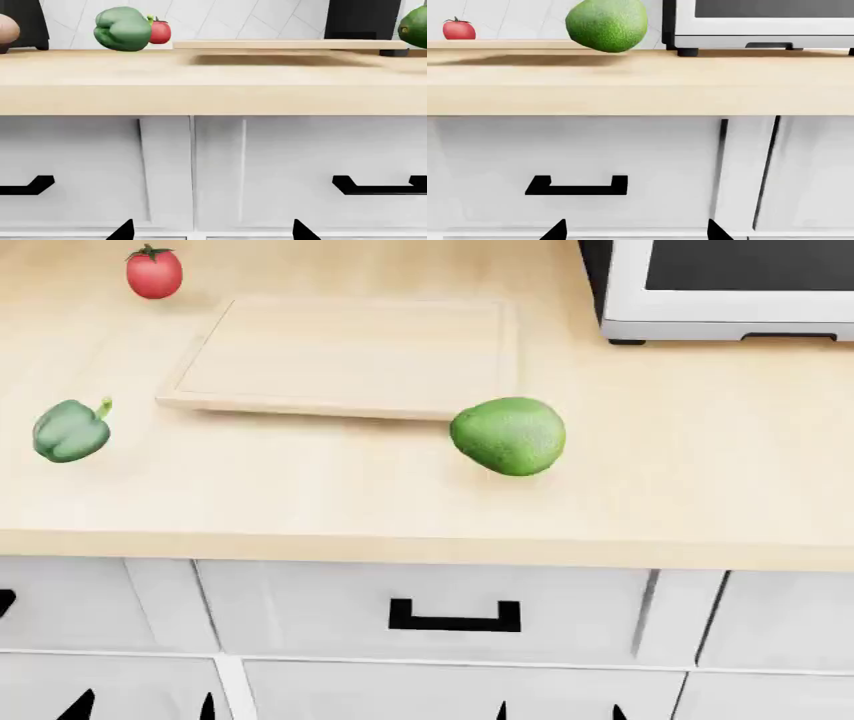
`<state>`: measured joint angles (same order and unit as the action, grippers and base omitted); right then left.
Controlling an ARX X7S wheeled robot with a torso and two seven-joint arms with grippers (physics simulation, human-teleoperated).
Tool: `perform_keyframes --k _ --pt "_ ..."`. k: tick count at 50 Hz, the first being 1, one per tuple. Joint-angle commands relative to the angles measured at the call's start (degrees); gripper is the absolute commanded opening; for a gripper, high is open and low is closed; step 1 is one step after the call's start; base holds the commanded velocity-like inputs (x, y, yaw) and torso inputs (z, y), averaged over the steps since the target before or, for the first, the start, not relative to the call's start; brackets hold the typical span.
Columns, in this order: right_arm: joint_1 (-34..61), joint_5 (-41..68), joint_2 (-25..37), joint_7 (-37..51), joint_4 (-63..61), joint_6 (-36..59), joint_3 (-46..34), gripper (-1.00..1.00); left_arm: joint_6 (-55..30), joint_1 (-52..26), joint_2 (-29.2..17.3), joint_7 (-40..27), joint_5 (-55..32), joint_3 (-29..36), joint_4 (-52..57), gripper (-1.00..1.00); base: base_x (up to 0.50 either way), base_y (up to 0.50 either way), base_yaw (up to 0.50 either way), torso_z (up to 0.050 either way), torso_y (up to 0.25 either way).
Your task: Place the avocado, onion, tomato and bell pepper on the cutting board.
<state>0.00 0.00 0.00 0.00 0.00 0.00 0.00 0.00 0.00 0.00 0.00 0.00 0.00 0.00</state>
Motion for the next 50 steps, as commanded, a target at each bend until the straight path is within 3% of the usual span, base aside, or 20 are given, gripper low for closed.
perform_keyframes --k 1,11,14,15,24,50 --pt "0.0 0.7 0.7 0.8 -0.1 0.0 -0.8 1.00 -0.2 0.1 -1.0 -1.2 -1.0 1.2 0.2 1.00 0.00 0.00 0.00 0.000 0.000" --pt "0.0 2.3 2.5 2.6 -0.4 1.0 -3.4 1.00 -0.5 -0.4 -2.6 -2.8 -4.0 2.5 0.0 1.00 0.00 0.00 0.00 0.000 0.000" --pt "-0.1 2.4 2.7 2.9 -0.5 0.9 -3.7 1.00 -1.5 -0.3 -3.0 -3.4 -3.4 3.0 0.4 1.00 0.00 0.00 0.00 0.000 0.000" --pt "-0.3 0.1 0.6 0.4 -0.7 0.9 -1.3 1.00 -2.0 -0.4 -0.6 -0.9 -1.2 -0.1 0.7 1.00 0.00 0.00 0.00 0.000 0.000" --pt "-0.9 1.7 2.4 2.3 -1.6 1.1 -3.4 1.00 -1.9 -0.2 -2.5 -3.4 -1.8 2.4 0.5 1.00 0.00 0.00 0.00 0.000 0.000" --pt "-1.7 3.9 4.9 4.6 -3.1 1.8 -6.1 1.00 -2.7 1.6 -4.9 -4.6 -5.6 4.6 3.6 1.00 0.00 0.00 0.00 0.050 0.000"
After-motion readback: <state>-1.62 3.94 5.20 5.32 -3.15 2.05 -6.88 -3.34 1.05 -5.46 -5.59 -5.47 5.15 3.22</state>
